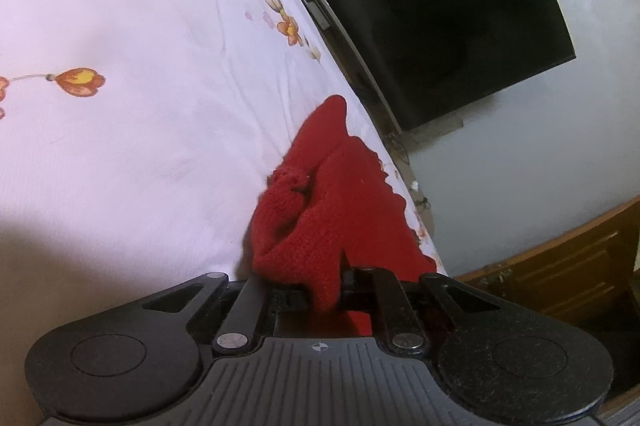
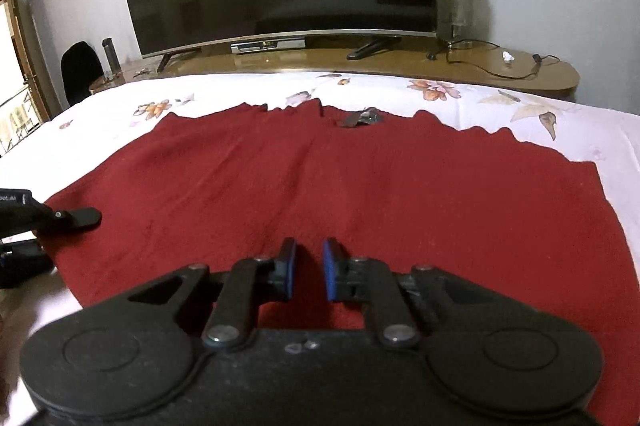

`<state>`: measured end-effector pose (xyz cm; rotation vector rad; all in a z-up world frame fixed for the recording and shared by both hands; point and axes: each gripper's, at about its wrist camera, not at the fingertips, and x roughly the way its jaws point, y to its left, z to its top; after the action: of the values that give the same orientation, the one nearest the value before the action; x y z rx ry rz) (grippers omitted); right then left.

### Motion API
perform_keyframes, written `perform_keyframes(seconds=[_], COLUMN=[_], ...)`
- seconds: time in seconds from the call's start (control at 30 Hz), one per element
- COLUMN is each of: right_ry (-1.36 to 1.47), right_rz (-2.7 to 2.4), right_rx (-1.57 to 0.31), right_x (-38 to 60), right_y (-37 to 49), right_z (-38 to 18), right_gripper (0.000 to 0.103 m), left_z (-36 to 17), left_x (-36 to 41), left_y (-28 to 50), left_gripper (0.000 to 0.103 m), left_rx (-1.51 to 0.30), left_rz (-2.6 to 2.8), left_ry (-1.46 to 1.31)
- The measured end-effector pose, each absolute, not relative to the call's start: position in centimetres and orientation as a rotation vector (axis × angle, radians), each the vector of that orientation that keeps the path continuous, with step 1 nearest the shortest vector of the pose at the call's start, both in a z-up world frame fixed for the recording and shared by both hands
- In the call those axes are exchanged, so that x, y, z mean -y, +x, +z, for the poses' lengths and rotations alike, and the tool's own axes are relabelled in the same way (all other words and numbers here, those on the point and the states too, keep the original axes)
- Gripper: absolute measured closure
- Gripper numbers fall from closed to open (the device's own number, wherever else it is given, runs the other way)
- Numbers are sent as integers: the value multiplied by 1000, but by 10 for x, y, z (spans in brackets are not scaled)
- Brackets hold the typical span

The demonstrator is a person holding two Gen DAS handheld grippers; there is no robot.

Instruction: Fold small clothes

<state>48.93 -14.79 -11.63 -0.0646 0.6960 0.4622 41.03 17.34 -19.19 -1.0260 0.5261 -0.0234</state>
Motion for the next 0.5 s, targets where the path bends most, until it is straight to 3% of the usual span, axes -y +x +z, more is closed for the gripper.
perform_keyframes(seconds=[0.17, 0.5], right_ry=[-53, 46], right_rz=[461, 462], right_rx=[-688, -698], right_x=[149, 161], right_y=[488, 491], right_z=[-118, -119], right_gripper=[89, 90], left_z=[-182, -67], left_x=[-171, -98], left_y=[405, 441], left_gripper=[94, 94], left_rx=[-482, -362], left_rz=[-35, -402], left_ry=[-1007, -707])
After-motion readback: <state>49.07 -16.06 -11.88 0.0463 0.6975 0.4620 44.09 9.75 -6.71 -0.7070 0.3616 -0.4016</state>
